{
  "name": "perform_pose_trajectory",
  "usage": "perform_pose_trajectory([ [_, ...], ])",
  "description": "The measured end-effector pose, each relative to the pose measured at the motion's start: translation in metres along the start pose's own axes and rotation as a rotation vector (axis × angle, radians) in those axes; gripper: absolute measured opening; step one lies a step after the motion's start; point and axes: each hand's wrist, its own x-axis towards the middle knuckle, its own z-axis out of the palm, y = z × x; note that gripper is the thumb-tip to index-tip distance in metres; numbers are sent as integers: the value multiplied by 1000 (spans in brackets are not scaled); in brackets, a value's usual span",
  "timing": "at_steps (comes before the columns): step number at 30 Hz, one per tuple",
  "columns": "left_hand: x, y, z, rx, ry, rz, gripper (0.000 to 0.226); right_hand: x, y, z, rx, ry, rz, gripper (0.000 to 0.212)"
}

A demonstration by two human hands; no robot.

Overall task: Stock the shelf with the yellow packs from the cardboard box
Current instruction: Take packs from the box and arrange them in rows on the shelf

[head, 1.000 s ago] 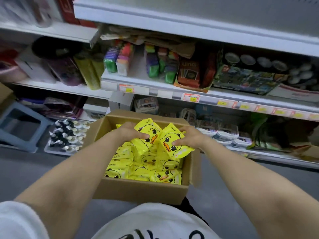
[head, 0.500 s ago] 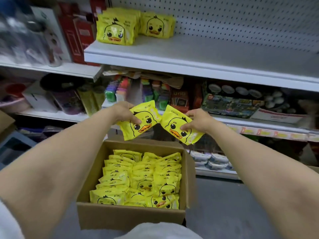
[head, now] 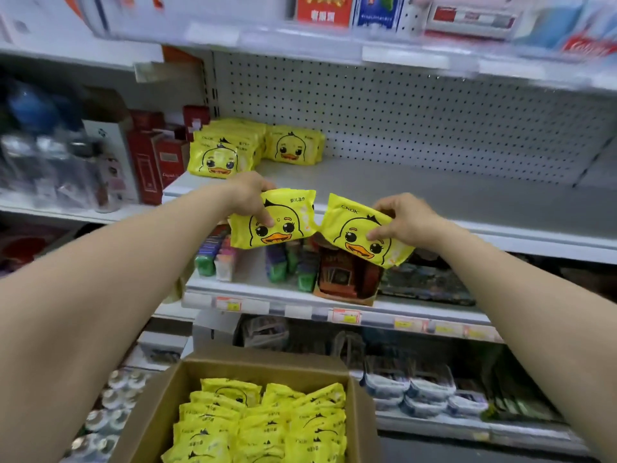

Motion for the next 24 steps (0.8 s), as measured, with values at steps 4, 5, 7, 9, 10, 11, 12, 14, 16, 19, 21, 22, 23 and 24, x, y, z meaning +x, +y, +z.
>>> perform_pose_trajectory([
  [4, 27, 4, -15, 77, 39, -4, 51, 19, -5, -19, -17, 0, -26, 30],
  [5, 34, 5, -17, 98, 57, 0, 56, 23, -6, -23, -17, 1, -34, 29],
  [7, 48, 6, -20, 133, 84, -5, 65, 32, -7, -29, -14, 0, -53, 29],
  [9, 61, 7, -21, 148, 93, -11, 74, 43, -7, -34, -20, -4, -71, 29],
  [10, 67, 8, -21, 151, 99, -7, 77, 49, -6, -35, -23, -9, -77, 28],
  [11, 73, 8, -21, 156, 110, 0, 80, 55, -5, -36, -25, -13, -81, 27],
  [12, 79, 9, -20, 172, 117, 11, 82, 61, -4, -37, -28, -15, -86, 26],
  [14, 91, 11, -17, 200, 113, 6, 83, 75, -2, -38, -39, -14, -96, 26],
  [16, 103, 11, -16, 229, 96, -23, 71, 88, 1, -38, -45, -16, -102, 27],
  [19, 124, 11, -17, 282, 79, -28, 53, 108, 4, -36, -86, -24, -115, 35],
  [21, 141, 8, -20, 299, 75, 16, 76, 120, 6, -36, -114, -36, -129, 37],
  [22, 148, 8, -21, 312, 73, 33, 83, 126, 7, -36, -110, -43, -130, 38],
  [23, 154, 8, -22, 324, 71, 45, 86, 132, 8, -36, -99, -52, -127, 40],
  [24, 161, 8, -23, 338, 65, 43, 87, 139, 9, -36, -93, -62, -123, 43],
])
